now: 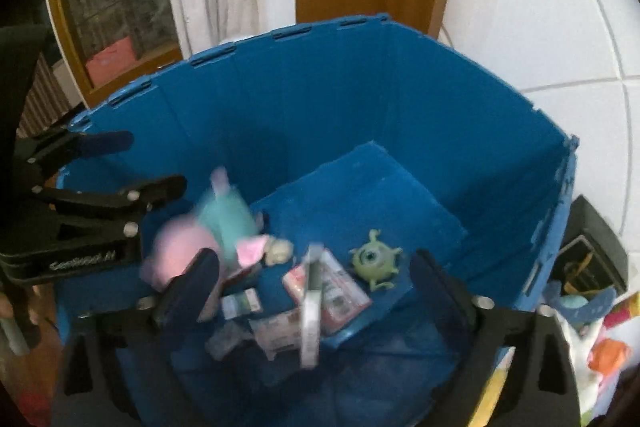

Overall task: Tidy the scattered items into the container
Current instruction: 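Open both tools to drop the pig plush and box into the crate, then move both tools back over the toy pile on the table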

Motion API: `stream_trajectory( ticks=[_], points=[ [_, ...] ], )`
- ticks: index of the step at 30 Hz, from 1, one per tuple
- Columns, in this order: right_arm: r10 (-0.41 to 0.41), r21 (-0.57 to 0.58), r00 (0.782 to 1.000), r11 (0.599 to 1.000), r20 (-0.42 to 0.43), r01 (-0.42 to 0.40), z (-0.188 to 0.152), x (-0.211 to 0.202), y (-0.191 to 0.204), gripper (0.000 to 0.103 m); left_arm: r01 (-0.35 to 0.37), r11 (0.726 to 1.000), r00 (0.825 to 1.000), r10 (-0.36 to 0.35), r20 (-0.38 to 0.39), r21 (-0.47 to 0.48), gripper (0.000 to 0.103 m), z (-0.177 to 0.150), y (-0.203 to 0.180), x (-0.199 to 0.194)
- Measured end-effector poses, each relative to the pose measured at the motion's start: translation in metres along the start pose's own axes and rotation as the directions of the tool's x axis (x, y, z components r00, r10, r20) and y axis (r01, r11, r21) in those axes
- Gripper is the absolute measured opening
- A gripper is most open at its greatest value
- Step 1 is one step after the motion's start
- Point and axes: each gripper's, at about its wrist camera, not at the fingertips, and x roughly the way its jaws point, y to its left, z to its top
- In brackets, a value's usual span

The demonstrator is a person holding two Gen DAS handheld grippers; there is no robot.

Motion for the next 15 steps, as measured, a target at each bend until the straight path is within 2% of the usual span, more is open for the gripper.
stream_trajectory(
  ticks=[9, 13, 15],
  points=[
    [-0.05, 0.045, 0.999, 0.998, -0.007, 0.05, 0.004, -0.003, 0.004, 0.103, 0.064, 0.998, 0.997, -0.064, -0.041, -0.011, 0.086, 0.001, 0.005, 0.011],
    [-0.072, 0.068, 0.997, 0.995, 0.008, 0.071, 0.002, -0.006, 0.006, 0.103, 0.06, 0.998, 0.998, -0.06, -0.018, -0.015, 0.097, -0.001, 0.007, 0.006],
    [-0.085, 0.07, 0.996, 0.994, 0.024, 0.084, -0.002, -0.011, 0.007, 0.103, 0.058, 0.998, 0.998, -0.058, 0.005, -0.02, 0.099, -0.001, 0.008, 0.001]
  ],
)
